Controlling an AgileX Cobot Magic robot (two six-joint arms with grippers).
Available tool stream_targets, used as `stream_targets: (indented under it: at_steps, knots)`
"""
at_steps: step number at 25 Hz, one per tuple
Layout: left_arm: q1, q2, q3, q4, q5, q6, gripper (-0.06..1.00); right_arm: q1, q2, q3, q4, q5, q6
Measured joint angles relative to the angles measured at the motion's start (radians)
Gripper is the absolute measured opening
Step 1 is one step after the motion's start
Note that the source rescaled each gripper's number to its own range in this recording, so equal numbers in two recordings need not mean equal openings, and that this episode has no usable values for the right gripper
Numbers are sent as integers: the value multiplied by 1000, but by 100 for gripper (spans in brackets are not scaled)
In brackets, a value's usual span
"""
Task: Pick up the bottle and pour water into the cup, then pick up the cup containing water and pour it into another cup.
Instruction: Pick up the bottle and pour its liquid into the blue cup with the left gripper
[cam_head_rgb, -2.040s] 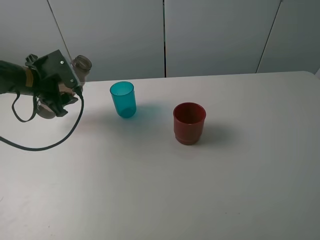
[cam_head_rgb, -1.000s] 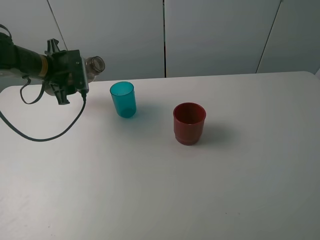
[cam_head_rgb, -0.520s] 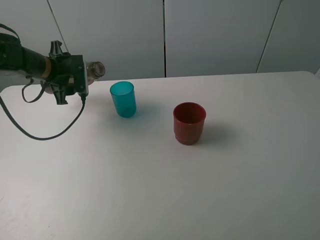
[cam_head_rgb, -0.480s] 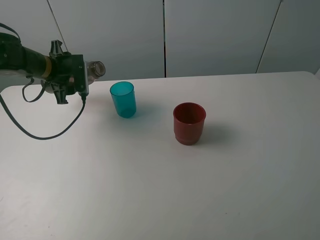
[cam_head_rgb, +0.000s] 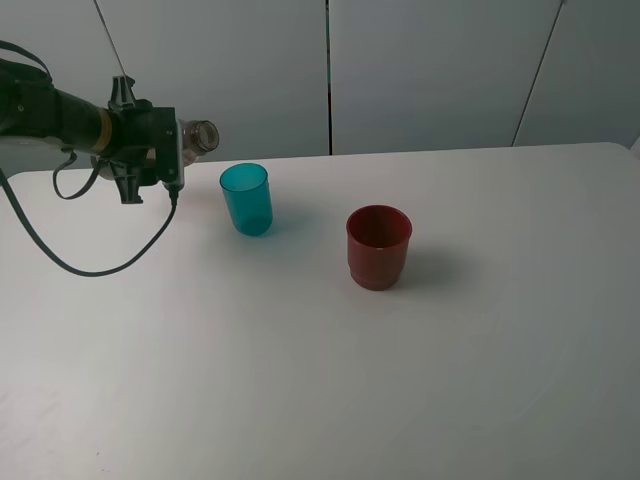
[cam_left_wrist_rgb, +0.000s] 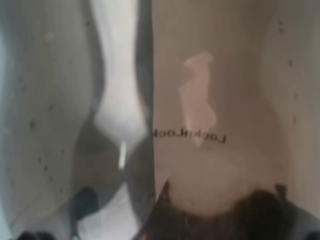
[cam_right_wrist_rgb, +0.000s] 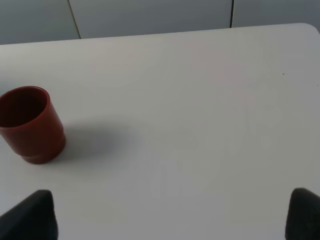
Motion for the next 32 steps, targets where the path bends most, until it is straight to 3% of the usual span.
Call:
stream_targets:
  at_steps: [14,32]
  knots:
    - [-29,2,0,95,51,0,4,0,0,0,0,0,-6]
    - [-40,2,-33,97,94,30,4,0,0,0,0,0,0]
